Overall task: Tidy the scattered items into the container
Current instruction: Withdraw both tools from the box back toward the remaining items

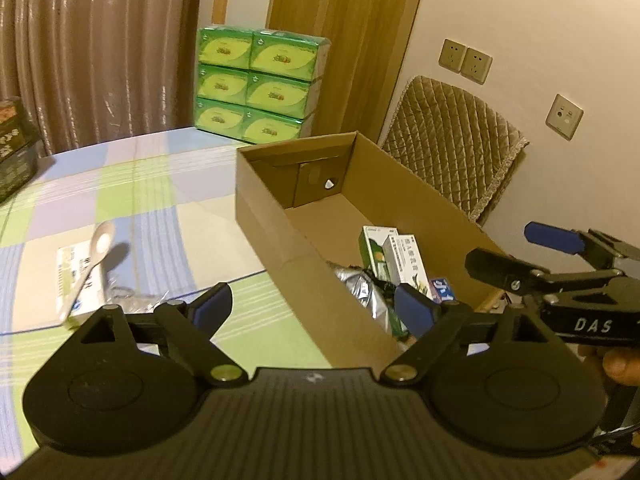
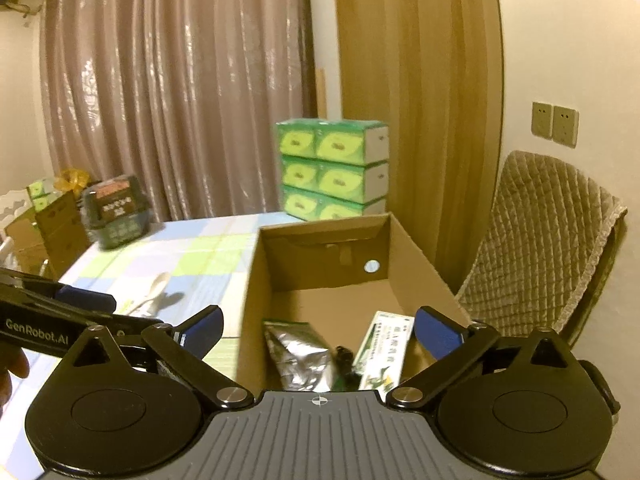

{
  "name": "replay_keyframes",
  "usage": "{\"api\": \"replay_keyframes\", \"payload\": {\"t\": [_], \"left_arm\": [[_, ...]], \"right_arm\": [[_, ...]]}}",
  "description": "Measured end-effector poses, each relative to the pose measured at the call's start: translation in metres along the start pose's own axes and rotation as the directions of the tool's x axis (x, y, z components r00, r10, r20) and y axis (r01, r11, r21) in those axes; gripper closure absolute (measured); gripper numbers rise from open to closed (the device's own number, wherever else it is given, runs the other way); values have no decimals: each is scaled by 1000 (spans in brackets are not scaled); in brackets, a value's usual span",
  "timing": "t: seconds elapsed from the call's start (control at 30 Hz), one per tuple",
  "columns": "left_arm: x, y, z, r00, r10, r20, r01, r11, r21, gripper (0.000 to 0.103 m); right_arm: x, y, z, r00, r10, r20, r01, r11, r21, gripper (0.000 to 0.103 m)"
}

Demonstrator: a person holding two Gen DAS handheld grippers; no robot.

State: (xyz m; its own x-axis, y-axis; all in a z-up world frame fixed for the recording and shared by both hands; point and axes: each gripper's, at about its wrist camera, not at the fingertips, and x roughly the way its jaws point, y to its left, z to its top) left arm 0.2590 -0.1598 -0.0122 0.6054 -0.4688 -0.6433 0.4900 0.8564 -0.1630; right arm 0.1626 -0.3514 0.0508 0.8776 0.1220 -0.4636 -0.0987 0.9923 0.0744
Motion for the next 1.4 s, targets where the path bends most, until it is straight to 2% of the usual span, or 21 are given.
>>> {"api": "replay_keyframes", "payload": {"t": [0.3,0.53,0.77,1.1,1.4], "left_arm": [[-60,20,-49,994,110,15,-110,994,4,7],[-96,61,-88,977,213,-5,-213,975,-61,2],[-118,99,-110,954,297,-24,-298,951,-82,2],[-120,125,-113,945,325,-18,-326,943,-72,2],[-87,145,-111,951,307,-39,-308,951,-36,2]], "right_arm": [[-26,46,-18,998,62,-10,-62,998,-26,2],[-30,88,-30,991,129,-38,-131,988,-76,2],[-22,117,-35,985,158,-67,-166,974,-155,2],[4,140,-45,977,176,-124,-198,960,-199,2],[52,150,-49,967,175,-184,-215,951,-223,2]]}}
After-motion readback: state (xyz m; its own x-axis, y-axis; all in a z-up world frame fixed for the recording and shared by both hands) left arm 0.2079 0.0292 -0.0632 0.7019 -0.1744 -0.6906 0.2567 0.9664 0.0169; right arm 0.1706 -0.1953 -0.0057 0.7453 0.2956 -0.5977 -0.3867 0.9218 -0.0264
